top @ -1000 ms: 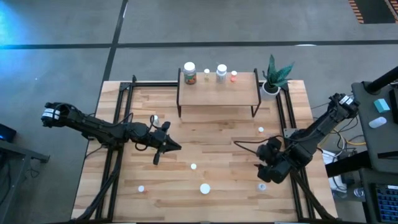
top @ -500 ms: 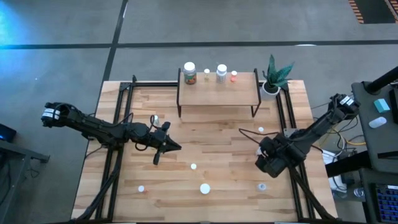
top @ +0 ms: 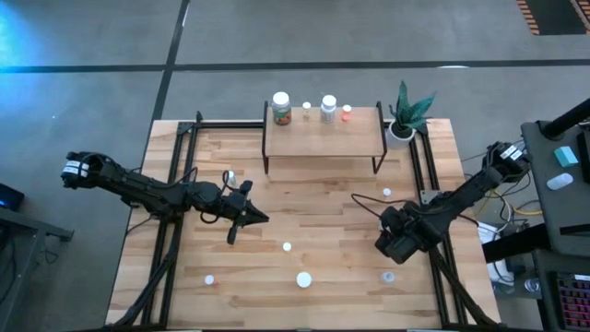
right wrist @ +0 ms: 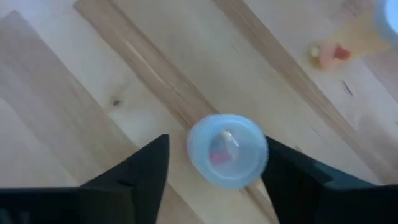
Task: Pick and place medicine bottles onto shelf by color
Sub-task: Put the transparent pill bottle on the shelf
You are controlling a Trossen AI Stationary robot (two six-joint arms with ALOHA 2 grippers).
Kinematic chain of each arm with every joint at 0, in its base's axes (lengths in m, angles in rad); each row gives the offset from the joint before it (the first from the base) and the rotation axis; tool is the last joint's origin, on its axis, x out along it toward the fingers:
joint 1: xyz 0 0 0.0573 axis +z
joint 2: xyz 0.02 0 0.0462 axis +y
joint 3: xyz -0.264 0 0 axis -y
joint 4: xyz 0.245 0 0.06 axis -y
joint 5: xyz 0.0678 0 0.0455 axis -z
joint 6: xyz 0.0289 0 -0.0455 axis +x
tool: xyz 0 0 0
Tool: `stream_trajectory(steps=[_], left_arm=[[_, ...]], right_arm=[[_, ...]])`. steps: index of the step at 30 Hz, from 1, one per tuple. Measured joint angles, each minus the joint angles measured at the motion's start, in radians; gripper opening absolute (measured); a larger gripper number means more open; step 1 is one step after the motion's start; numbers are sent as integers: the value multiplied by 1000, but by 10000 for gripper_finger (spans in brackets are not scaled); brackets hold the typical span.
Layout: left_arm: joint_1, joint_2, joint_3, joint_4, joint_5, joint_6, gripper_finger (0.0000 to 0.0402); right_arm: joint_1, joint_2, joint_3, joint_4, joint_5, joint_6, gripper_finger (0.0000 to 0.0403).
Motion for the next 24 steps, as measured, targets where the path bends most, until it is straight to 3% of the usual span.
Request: stream_trajectory(steps=[7,14,19,24], left_arm=[[0,0,0,0,0,-1,11],[0,0,-1,3,0,-1,11],[0,0,-2,14,0,-1,11],[0,0,-1,22,1,-2,11]], right_arm=[[-12,-8,67,4,4,-106,131],[-118,-9,291,-17,30,-392,142],[-352,-3,538,-59,31,-730,144],[-702,39,772,-152,8,-1029,144]])
